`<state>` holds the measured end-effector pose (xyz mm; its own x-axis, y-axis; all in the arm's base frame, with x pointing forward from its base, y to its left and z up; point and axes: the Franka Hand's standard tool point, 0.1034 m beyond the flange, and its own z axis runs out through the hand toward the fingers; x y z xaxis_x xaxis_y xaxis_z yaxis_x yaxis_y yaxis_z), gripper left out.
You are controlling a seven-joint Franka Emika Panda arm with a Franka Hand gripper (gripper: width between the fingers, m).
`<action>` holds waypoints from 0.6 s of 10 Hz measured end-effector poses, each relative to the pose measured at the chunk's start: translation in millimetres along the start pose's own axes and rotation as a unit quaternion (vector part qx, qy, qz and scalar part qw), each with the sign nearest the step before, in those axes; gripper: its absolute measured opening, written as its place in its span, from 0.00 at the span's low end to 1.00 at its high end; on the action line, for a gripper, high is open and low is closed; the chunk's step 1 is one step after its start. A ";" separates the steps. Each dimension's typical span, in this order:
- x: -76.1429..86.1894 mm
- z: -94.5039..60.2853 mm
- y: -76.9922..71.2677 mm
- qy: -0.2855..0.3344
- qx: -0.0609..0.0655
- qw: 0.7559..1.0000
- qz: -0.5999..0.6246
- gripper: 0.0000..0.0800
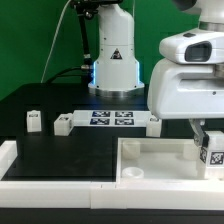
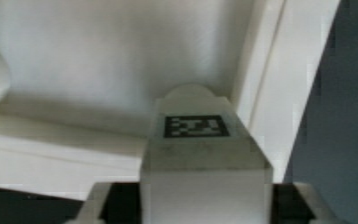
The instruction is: Assemble one leg
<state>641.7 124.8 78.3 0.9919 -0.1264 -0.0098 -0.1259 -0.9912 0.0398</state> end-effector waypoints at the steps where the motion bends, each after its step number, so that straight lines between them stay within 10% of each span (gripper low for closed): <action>1: 0.3 -0.1 -0.4 0.000 -0.001 0.997 0.079 0.37; 6: 2.0 -0.3 3.2 -0.010 0.010 0.965 0.262 0.37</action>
Offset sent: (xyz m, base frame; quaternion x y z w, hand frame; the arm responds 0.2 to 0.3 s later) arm 0.0060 -0.0167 -0.0020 -0.0009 -0.0167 0.2465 0.9690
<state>643.3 121.4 78.7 0.7919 -0.6105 -0.0131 -0.6101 -0.7919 0.0261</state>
